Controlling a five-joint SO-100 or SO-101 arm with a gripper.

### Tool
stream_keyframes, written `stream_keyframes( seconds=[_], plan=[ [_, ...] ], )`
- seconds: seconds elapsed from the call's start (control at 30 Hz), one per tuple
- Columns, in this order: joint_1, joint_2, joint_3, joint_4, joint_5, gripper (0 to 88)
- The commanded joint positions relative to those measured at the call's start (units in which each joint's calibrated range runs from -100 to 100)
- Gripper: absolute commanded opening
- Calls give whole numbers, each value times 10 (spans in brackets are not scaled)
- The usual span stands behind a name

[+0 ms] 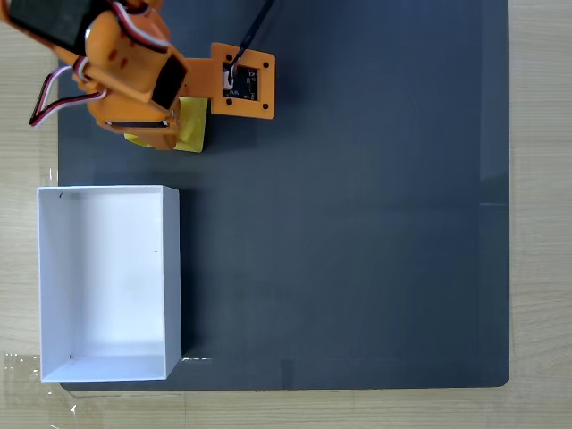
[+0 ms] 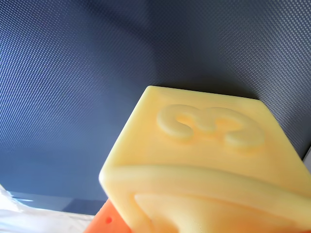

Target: Grasp a yellow block and put it in the box

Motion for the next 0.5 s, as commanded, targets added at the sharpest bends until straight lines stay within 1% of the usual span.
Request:
stream_keyframes(
  seconds=[0.0, 0.33, 0.47],
  plan=[
    [-35, -61, -6, 28, 4, 155],
    [-202, -341, -46, 28, 1, 155],
    [-244, -408, -92, 17, 0, 155]
  ],
)
